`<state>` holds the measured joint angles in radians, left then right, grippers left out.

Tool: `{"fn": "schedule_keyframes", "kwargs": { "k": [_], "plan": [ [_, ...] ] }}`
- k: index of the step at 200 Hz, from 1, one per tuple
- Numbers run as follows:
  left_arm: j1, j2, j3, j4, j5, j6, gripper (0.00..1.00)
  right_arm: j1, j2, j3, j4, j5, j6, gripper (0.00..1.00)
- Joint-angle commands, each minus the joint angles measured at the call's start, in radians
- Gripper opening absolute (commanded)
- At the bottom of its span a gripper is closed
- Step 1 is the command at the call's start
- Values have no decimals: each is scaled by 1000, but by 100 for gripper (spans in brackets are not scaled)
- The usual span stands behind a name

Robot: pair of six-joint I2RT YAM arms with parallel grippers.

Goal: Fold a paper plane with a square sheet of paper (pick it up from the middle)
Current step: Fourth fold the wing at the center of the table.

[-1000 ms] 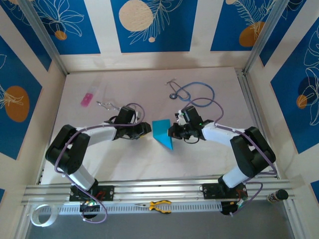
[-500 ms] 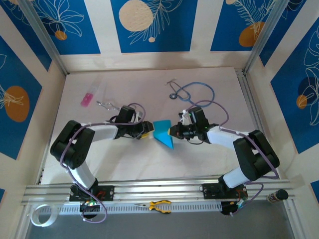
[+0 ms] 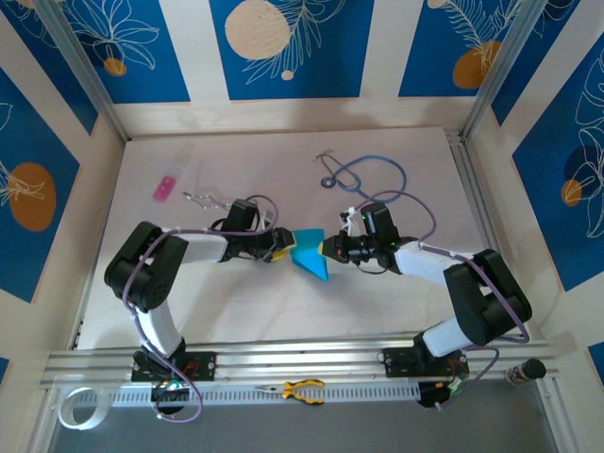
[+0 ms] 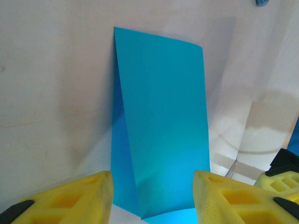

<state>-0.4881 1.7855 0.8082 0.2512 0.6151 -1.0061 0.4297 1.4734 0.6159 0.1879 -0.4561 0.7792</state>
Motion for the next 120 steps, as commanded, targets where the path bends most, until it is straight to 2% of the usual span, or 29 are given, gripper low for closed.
{"fn": "schedule_keyframes", "kwargs": {
  "k": [1, 120],
  "plan": [
    [10, 25, 22, 45, 31, -28, 47, -6, -16, -19, 21, -38, 7, 2],
    [5, 77, 16, 122, 48, -71, 36, -7, -8, -26, 39, -53, 11, 2]
  ]
}}
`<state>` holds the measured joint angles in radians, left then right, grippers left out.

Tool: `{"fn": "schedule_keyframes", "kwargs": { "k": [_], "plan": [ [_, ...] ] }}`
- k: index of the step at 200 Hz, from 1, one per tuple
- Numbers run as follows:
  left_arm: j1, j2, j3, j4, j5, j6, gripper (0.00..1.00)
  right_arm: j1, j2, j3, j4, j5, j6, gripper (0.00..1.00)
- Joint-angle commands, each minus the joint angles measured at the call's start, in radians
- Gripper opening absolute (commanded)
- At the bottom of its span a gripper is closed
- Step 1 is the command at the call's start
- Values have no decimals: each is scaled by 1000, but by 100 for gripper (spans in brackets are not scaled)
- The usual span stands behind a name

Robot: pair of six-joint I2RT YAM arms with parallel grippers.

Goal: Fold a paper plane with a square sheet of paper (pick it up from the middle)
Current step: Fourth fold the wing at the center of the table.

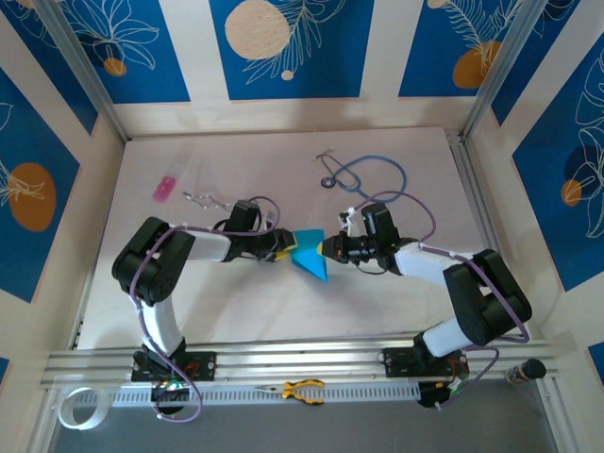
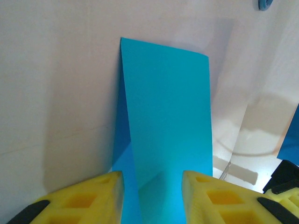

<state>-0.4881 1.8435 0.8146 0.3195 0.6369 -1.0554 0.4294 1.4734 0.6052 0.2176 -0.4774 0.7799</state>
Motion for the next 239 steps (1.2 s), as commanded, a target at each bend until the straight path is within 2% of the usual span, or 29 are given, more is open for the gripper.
{"fn": "schedule_keyframes", "kwargs": {
  "k": [1, 50, 82, 100, 141, 161, 187, 196, 214, 239],
  "plan": [
    [6, 19, 8, 55, 26, -22, 35, -6, -7, -16, 9, -32, 10, 2],
    [6, 6, 1, 61, 7, -20, 17, -7, -4, -16, -24, -19, -10, 3],
    [7, -30, -21, 62, -38, -19, 6, -8, -9, -2, -140, 82, -47, 11],
    [6, -65, -48, 67, -82, -31, 3, -8, -18, 14, -212, 136, -75, 20],
    [-15, -152, -110, 65, -210, -85, 0, 35, -113, 31, -307, 278, -104, 27],
    [-38, -194, -133, 40, -290, -118, 0, 112, -172, 22, -310, 414, -135, 28],
    [-71, -232, -157, 35, -378, -170, 0, 295, -212, -49, -189, 744, -261, 31],
    [-79, -242, -162, 33, -400, -188, 0, 367, -216, -82, -114, 834, -322, 35],
    [-95, -257, -167, 33, -433, -211, 0, 473, -202, -138, 47, 939, -441, 42],
    [-109, -270, -161, 24, -460, -224, 0, 536, -133, -132, 118, 955, -583, 43]
  ]
}}
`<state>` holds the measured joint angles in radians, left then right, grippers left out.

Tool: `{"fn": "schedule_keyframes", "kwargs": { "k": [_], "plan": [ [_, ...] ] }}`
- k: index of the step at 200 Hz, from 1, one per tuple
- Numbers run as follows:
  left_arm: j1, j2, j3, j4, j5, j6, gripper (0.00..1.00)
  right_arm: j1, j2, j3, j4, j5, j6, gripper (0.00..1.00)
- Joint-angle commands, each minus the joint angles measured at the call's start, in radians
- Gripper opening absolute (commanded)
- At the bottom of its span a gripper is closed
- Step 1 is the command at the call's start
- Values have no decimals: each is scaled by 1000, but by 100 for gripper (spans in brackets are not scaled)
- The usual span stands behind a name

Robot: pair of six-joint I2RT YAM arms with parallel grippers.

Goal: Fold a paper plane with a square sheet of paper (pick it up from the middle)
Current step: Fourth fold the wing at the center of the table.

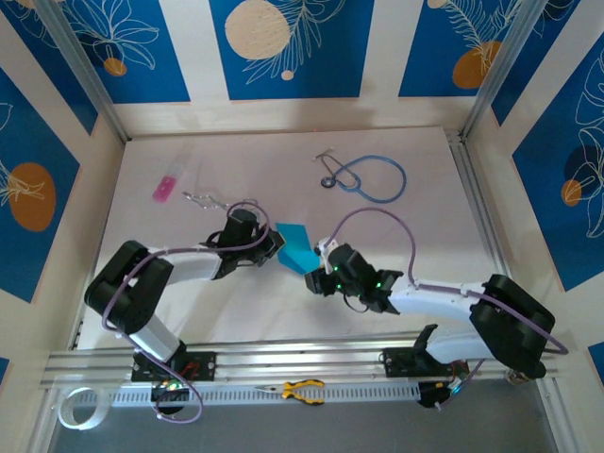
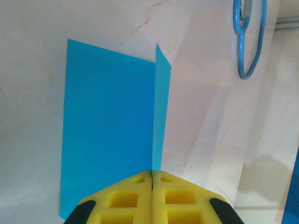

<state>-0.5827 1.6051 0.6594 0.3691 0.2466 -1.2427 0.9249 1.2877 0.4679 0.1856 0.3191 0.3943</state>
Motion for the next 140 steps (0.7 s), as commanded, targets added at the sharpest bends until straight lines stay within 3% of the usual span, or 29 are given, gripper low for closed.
{"fn": "schedule_keyframes", "kwargs": {
  "k": [1, 19, 63, 92, 140],
  "plan": [
    [-15, -31, -5, -27, -70, -37, 0, 45, 56, 6, 151, 161, -204, 43],
    [-16, -27, 8, -38, -63, -37, 0, 94, 116, 14, 216, 252, -302, 43],
    [-23, -20, 12, -32, -58, -43, 0, 114, 249, 60, 284, 313, -437, 43],
    [-23, -16, 13, -27, -52, -42, 0, 112, 301, 79, 310, 366, -464, 42],
    [-24, -17, 19, -36, -45, -32, 0, 101, 328, 84, 282, 348, -445, 36]
  ]
}}
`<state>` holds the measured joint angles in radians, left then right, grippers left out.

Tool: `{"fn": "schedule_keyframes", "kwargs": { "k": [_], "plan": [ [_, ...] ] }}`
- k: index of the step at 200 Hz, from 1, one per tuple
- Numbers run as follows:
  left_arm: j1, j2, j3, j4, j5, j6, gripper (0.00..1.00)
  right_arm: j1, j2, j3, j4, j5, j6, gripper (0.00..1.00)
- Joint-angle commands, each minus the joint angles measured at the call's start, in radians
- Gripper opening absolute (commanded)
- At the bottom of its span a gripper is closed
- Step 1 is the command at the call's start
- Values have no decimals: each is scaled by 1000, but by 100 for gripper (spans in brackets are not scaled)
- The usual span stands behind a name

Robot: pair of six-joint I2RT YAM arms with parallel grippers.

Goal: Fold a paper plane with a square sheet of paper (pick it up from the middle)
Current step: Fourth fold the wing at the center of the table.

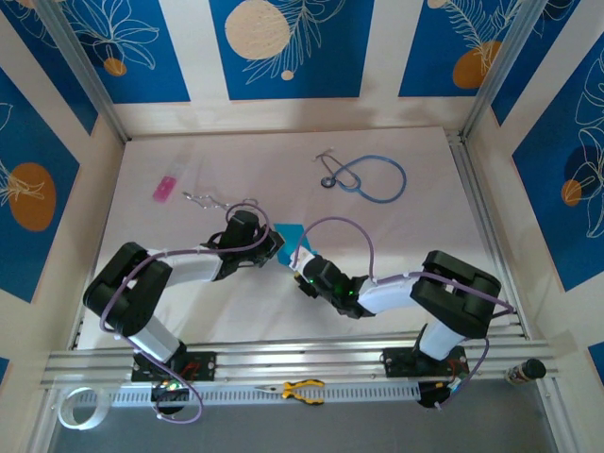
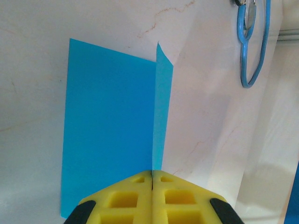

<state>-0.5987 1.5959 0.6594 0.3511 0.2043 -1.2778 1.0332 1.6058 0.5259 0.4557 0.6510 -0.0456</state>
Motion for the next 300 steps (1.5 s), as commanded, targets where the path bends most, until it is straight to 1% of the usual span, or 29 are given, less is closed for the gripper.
{"fn": "schedule_keyframes", "kwargs": {
  "k": [1, 35, 64, 83, 94, 108, 121, 145, 166, 179, 196, 229, 247, 272, 300],
  "plan": [
    [-9, -8, 19, -20, -3, 3, 0, -7, 9, 27, 11, 17, -4, 36],
    [-9, -11, 23, -30, -4, 11, 0, -13, 6, 24, -5, 13, 12, 26],
    [-8, -13, 22, -38, -9, 14, 0, -20, -9, 21, -17, -6, 38, 23],
    [-7, -13, 22, -37, -10, 13, 0, -27, -20, 19, -32, -29, 59, 20],
    [-9, -13, 23, -43, -9, 17, 2, -30, -24, 20, -35, -34, 65, 18],
    [-9, -15, 24, -48, -11, 24, 7, -32, -28, 18, -40, -43, 70, 15],
    [-9, -17, 27, -64, -15, 29, 17, -35, -27, 18, -40, -51, 74, 14],
    [-5, -13, 37, -77, -13, 42, 30, -41, -27, 15, -39, -72, 78, 13],
    [1, -6, 42, -86, -9, 50, 35, -46, -27, 6, -24, -87, 81, 12],
    [9, 3, 44, -81, 1, 52, 35, -49, -30, -1, -14, -100, 81, 12],
    [21, 14, 49, -73, 19, 57, 31, -52, -31, -4, -11, -117, 85, 13],
    [25, 22, 59, -67, 33, 54, 11, -55, -34, 5, -28, -122, 95, 16],
    [25, 22, 57, -54, 38, 42, 5, -55, -35, 17, -47, -117, 106, 18],
    [25, 21, 52, -44, 38, 30, 1, -55, -35, 38, -74, -107, 121, 20],
    [23, 12, 45, -47, 25, 25, 0, -55, -38, 53, -99, -109, 142, 21]
  ]
}}
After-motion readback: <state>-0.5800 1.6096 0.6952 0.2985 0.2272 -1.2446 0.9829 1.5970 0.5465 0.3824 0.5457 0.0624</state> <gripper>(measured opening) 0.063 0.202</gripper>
